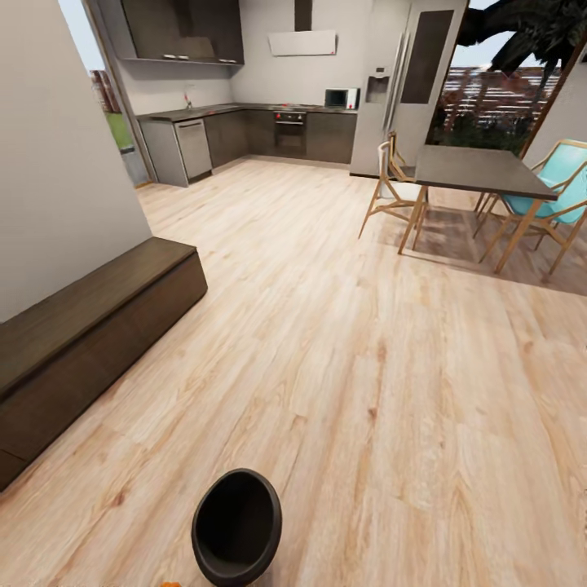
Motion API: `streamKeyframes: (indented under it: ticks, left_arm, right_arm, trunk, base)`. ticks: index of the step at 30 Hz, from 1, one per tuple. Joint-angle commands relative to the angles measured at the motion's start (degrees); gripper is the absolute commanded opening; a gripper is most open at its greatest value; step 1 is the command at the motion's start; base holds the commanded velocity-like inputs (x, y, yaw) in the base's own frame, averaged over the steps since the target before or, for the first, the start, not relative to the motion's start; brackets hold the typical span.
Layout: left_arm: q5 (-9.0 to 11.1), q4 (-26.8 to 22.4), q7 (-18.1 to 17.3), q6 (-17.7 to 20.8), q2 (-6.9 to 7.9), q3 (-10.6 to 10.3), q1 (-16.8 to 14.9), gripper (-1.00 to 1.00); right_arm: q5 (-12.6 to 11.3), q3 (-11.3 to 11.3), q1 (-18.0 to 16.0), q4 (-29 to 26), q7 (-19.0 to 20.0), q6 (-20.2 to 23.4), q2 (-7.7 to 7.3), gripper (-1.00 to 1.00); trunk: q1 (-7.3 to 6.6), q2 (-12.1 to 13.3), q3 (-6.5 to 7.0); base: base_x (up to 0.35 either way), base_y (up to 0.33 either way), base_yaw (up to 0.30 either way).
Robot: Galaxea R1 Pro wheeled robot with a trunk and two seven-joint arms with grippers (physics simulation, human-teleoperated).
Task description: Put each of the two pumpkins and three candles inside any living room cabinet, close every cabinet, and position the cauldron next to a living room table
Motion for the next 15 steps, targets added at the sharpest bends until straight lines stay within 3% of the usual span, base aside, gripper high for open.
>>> streamKeyframes:
  ticks: [1,11,15]
  left_arm:
    - [0.00,0.03,-0.02,-0.01,0.00,0.00,0.00,1.00]
    - [0.00,0.16,-0.04,-0.02,0.32,0.00,0.00,1.00]
    - [0.00,0.16,-0.04,-0.09,0.42,0.00,0.00,1.00]
  right_arm:
    - [0.00,0.00,0.00,0.00,0.00,0.00,-0.01,1.00]
    - [0.00,0.01,0.00,0.00,0.00,0.00,0.06,1.00]
    - [0.00,0.01,0.00,0.00,0.00,0.00,0.06,1.00]
  trunk:
    - [0.00,0.00,0.00]
    - [0.00,0.00,0.00]
    - [0.00,0.00,0.00]
  base:
    - [0.044,-0.280,0.009]
    - [0.193,-0.246,0.003]
    - [0.125,-0.123,0.215]
